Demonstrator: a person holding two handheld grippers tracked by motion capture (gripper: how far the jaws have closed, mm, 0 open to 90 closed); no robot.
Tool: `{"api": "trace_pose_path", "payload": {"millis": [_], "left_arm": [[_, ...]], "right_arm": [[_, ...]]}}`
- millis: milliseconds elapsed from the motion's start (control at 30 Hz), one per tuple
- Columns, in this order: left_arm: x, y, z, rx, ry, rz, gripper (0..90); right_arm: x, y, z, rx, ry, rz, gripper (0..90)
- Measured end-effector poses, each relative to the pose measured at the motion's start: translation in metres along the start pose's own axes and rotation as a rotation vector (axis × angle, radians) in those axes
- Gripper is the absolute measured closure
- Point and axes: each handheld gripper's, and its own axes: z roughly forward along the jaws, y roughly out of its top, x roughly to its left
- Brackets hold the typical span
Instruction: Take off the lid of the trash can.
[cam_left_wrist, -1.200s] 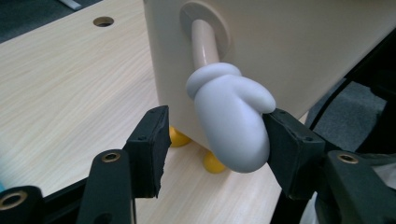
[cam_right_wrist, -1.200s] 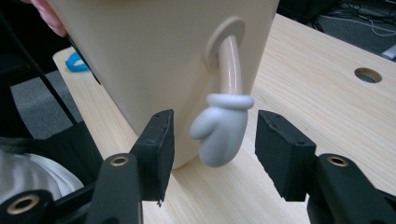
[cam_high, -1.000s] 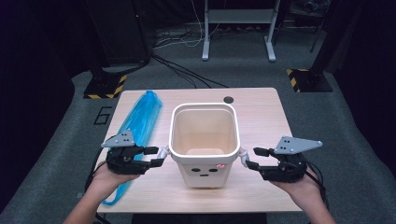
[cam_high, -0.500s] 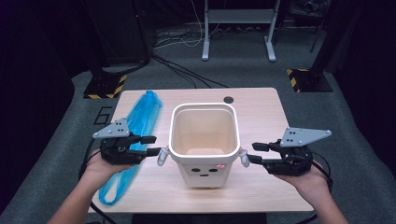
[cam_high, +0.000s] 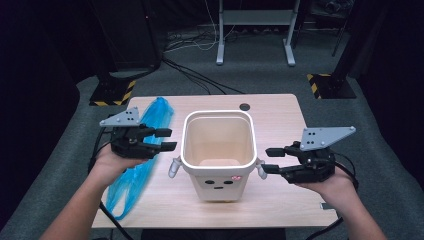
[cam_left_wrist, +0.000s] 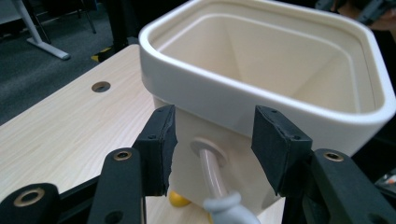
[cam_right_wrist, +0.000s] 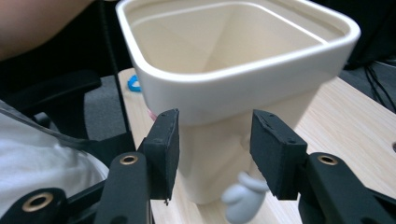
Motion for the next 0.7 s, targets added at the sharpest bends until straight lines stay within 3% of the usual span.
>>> {"api": "trace_pose_path", "payload": {"millis": [300,533,700], "left_arm": [[0.008,0.015,0.001,-0.007,0.012,0.004,48.8],[0.013,0.028,0.006,0.010,0.015,0.005,46.9],[0.018,0.037,0.013,0.019,0.003,0.005,50.8]], "right_arm": [[0.003,0.014,-0.003,-0.014,0.017,-0.009,46.1],[0.005,0.023,-0.001,-0.007,0.049,-0.034,47.6],[0.007,0.029,0.004,-0.002,0.074,-0.049,49.6]]}}
